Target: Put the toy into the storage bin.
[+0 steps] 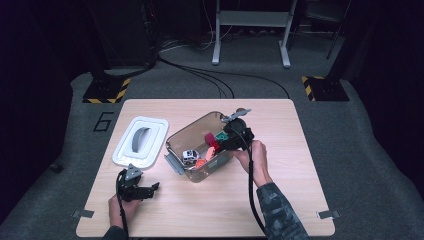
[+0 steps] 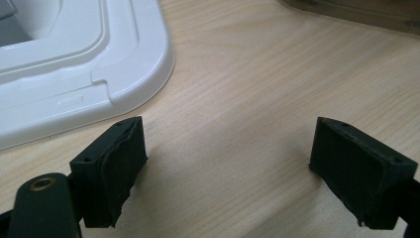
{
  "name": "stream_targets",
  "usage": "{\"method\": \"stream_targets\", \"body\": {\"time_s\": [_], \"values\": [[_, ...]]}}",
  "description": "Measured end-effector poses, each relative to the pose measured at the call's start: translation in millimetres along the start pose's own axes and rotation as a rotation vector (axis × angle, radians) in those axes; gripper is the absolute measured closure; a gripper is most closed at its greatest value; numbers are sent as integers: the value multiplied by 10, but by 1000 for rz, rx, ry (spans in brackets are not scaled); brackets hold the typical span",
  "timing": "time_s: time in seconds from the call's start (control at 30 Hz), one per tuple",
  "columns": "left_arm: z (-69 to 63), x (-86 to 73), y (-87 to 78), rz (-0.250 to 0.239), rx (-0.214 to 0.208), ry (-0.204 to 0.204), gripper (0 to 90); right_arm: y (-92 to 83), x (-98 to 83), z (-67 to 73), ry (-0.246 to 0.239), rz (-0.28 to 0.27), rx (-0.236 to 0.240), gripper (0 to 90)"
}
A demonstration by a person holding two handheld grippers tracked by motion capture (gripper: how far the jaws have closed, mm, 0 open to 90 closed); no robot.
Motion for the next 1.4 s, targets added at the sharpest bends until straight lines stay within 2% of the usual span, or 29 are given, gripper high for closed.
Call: {"method": "stream_targets", "body": {"time_s": [0.4, 0.83, 0.97, 1.1, 1.23, 1.4], "values": [[0, 0, 0, 0, 0, 0, 140, 90, -41, 148, -28, 35, 22, 586], [0, 0, 0, 0, 0, 0, 140, 68, -88, 181, -46, 50, 23, 571], [-1, 0, 0, 0, 0, -1, 140, 46, -101, 177, -43, 52, 18, 495], [-1, 0, 0, 0, 0, -1, 140, 11, -107, 144, -25, 36, 8, 359], [0, 0, 0, 0, 0, -1, 140, -75, -127, 88, -2, -2, -4, 219], [0, 0, 0, 0, 0, 0, 140, -217, -199, -2, 35, -57, -15, 152]]}}
Point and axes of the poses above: each handheld gripper's, and its own axes: y roughly forward along the jaws, x roughly out of its top, z roughly to its left, the point moved 8 cm from there along y, roughly forward along the jaws, and after that the axes turned 11 degrees about -x, right-handed, at the moved point
